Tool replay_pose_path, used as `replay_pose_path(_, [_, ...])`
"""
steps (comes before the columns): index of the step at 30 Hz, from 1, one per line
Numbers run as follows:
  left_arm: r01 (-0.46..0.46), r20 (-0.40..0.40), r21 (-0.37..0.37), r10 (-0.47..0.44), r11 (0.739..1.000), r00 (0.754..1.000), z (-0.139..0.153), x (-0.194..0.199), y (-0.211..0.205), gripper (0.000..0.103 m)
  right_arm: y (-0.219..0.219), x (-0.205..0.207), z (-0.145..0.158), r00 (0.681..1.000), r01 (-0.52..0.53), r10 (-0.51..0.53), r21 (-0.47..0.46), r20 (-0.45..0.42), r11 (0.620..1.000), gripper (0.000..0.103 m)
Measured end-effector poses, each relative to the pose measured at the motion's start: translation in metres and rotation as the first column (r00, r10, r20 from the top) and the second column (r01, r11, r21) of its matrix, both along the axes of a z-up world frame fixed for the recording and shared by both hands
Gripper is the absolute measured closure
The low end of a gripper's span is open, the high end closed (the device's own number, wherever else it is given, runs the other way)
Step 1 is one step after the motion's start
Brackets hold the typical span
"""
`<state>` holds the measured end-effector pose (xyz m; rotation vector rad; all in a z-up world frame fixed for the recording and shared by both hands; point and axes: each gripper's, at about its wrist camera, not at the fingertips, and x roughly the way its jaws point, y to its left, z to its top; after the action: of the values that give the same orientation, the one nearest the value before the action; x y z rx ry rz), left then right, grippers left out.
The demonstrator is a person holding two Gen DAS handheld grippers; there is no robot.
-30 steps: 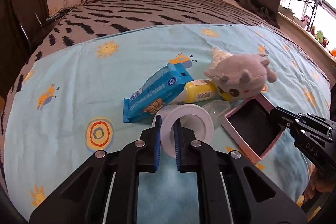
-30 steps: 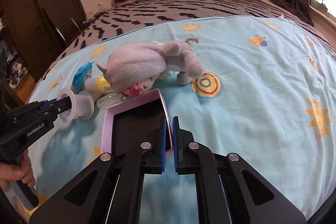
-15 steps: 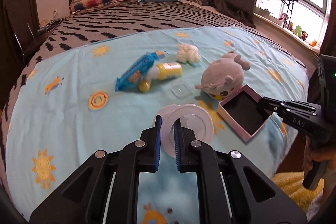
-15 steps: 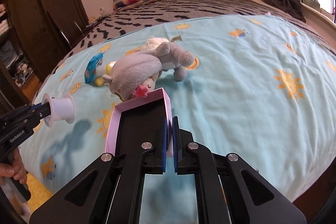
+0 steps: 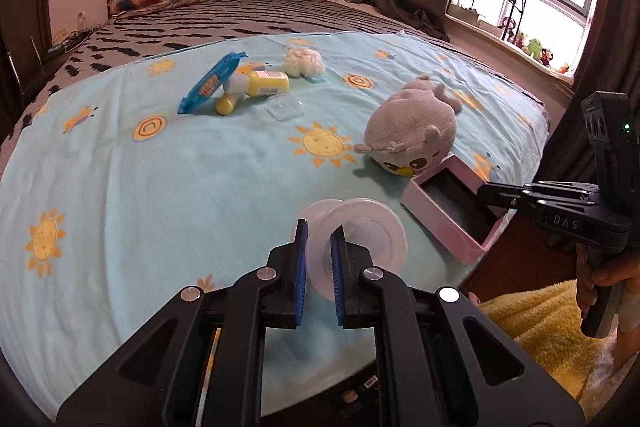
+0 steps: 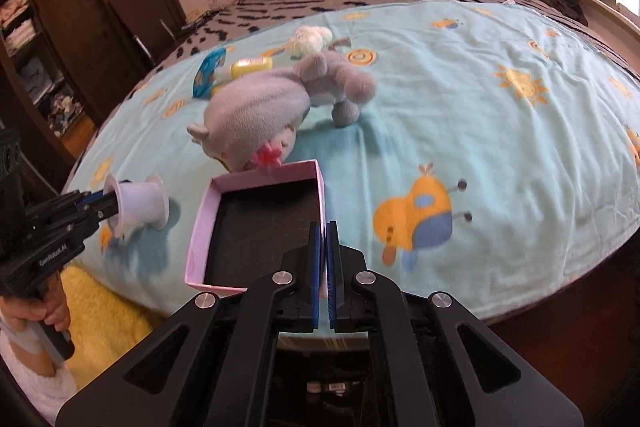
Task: Collect trash
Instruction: 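Lower both tools into the floor bin and open them to drop cap and box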
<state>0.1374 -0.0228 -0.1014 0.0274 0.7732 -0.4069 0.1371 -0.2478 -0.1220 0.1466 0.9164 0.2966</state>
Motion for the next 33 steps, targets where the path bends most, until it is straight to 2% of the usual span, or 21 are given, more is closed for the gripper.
replay_pose_path(7, [0.020, 0.001, -0.014, -0.020, 1.000, 1.000, -0.004, -0.024, -0.003, 0.093, 0.001, -0.026, -0.006, 1.000, -0.006, 0.006, 0.036, -0.002, 0.999, 0.100])
replay_pose_path(16, [0.052, 0.003, -0.002, -0.052, 0.999, 0.999, -0.014, -0.069, -0.006, 0.093, 0.009, -0.064, -0.017, 1.000, -0.007, 0.007, 0.012, 0.018, 1.000, 0.100])
replay_pose_path(19, [0.067, -0.022, -0.010, -0.067, 0.998, 0.998, -0.023, -0.081, -0.006, 0.093, 0.009, -0.078, -0.026, 1.000, 0.000, 0.000, -0.004, 0.006, 1.000, 0.100])
replay_pose_path(24, [0.096, -0.095, -0.018, -0.097, 0.995, 0.991, -0.052, -0.096, -0.013, 0.093, 0.006, -0.096, -0.055, 0.997, 0.014, -0.013, 0.014, -0.074, 1.000, 0.100])
replay_pose_path(28, [0.116, -0.185, -0.013, -0.117, 0.993, 0.976, -0.090, -0.100, -0.023, 0.093, 0.004, -0.101, -0.084, 0.988, 0.045, -0.042, 0.017, -0.146, 0.999, 0.100])
replay_pose_path(33, [0.115, -0.268, 0.007, -0.109, 0.993, 0.957, -0.134, -0.094, -0.031, 0.093, 0.010, -0.099, -0.114, 0.978, 0.070, -0.079, -0.055, -0.192, 0.996, 0.100])
